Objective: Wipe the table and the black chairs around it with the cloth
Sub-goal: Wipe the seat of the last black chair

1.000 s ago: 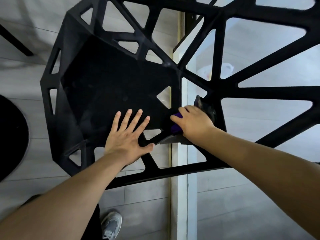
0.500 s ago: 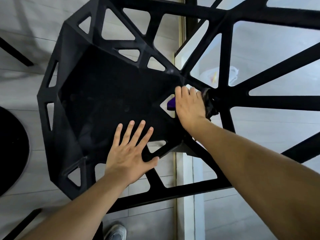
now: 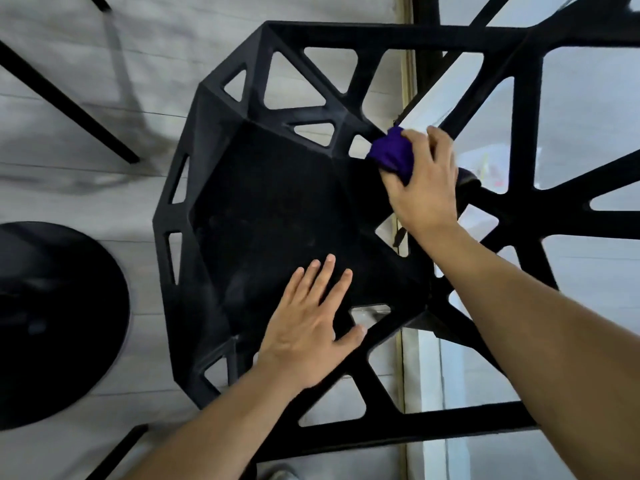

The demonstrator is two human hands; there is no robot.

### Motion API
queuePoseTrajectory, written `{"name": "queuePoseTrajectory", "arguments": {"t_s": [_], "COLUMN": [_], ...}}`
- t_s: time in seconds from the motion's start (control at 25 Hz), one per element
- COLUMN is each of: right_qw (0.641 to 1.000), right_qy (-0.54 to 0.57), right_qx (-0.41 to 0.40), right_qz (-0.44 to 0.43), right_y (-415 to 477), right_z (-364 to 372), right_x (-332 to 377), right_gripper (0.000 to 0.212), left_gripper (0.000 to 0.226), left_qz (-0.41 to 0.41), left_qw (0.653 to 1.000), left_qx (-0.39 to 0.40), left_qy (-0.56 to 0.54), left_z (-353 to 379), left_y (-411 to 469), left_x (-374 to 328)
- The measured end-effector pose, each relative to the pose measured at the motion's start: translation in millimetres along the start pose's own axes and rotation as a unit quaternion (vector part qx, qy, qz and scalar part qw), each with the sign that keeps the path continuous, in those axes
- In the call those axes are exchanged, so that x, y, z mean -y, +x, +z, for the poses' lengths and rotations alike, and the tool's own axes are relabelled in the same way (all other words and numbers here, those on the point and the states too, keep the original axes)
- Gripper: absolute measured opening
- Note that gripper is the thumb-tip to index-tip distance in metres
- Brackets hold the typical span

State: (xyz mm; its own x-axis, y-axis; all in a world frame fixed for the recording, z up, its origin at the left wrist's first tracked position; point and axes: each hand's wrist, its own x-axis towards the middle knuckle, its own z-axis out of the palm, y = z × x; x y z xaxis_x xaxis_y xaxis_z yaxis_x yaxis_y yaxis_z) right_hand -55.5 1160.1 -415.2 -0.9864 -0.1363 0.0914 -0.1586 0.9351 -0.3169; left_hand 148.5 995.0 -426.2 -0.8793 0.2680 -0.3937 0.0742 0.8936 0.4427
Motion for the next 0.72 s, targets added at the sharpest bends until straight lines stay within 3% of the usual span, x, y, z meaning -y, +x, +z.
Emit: {"name": "queuePoseTrajectory", "arguments": {"t_s": [0.12,0.28,0.4,0.52,0.64,0.72], "right_qw": [0.993,0.99,0.996,0.995,0.996,0.991], "right_qy": [-0.112,0.01,0.084,0.044,-0.091,-0.088], "right_qx": [0.021,-0.067,-0.017,0.025,0.003,0.005], "right_qz": [-0.02,0.121,0.011,-0.089,0.016,0.105], "right_y": [-27,-17,-26,-22,-16,-18], "right_z": [28,57,85,89,69,66], "right_x": [-3,27,113,138,76,66], "right_gripper": [0.073,0.066,0.069,0.067,0.06,0.055], "left_gripper": [0.065,0.057,0.056,0.058,0.061,0.058], "left_qz": [-0.06,-0.039,-0.034,-0.047,-0.097,-0.119], "left_qw": [0.984,0.973,0.971,0.971,0.967,0.961], "left_qx": [-0.151,-0.201,-0.22,-0.225,-0.232,-0.247], "left_qy": [0.077,0.11,0.082,0.066,0.04,0.031], "left_z": [-40,-60,-49,-51,-49,-46], "left_y": [0,-3,2,2,4,5], "left_x": [74,148,147,145,128,120]}}
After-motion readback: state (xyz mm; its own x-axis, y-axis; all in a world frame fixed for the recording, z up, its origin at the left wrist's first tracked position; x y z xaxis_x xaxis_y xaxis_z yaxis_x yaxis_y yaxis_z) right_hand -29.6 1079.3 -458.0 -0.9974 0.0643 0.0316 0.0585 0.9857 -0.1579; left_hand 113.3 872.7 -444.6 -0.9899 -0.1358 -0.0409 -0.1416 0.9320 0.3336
